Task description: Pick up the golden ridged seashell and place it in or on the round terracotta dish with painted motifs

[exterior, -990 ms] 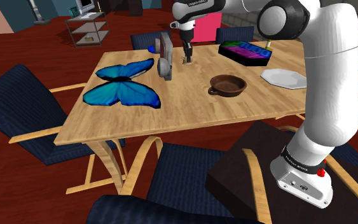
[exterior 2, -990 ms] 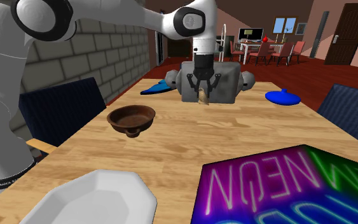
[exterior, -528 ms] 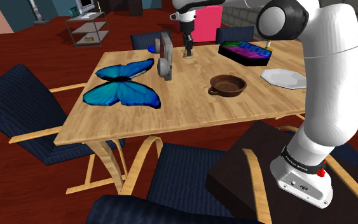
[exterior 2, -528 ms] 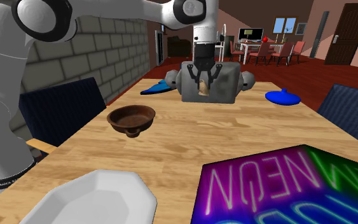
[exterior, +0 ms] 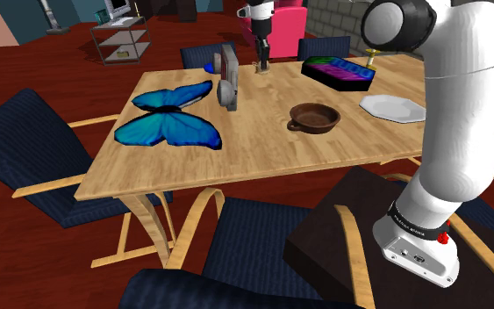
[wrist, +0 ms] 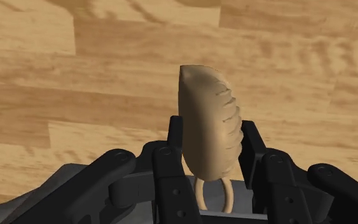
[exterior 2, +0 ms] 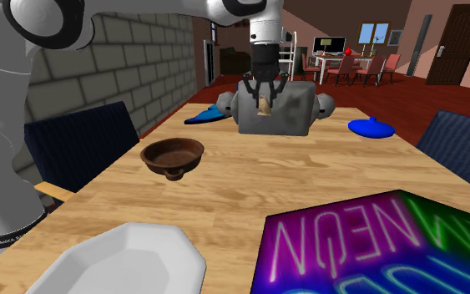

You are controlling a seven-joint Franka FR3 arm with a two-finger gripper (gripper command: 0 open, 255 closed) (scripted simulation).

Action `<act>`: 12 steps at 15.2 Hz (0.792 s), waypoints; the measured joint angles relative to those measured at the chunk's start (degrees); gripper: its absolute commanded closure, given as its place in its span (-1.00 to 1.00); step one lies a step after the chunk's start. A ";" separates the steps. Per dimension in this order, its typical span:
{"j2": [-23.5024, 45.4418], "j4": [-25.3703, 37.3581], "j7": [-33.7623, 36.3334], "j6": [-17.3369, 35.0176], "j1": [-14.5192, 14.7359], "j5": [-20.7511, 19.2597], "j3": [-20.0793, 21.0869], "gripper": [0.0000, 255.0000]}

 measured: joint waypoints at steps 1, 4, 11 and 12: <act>-3.09 -4.65 0.30 1.54 0.34 -0.28 -0.02 1.00; -11.99 -17.14 0.81 5.17 0.92 -1.08 -0.08 1.00; -29.01 -37.88 2.35 8.86 1.73 -2.81 0.25 1.00; -31.34 -40.79 2.44 9.43 1.70 -3.04 0.25 1.00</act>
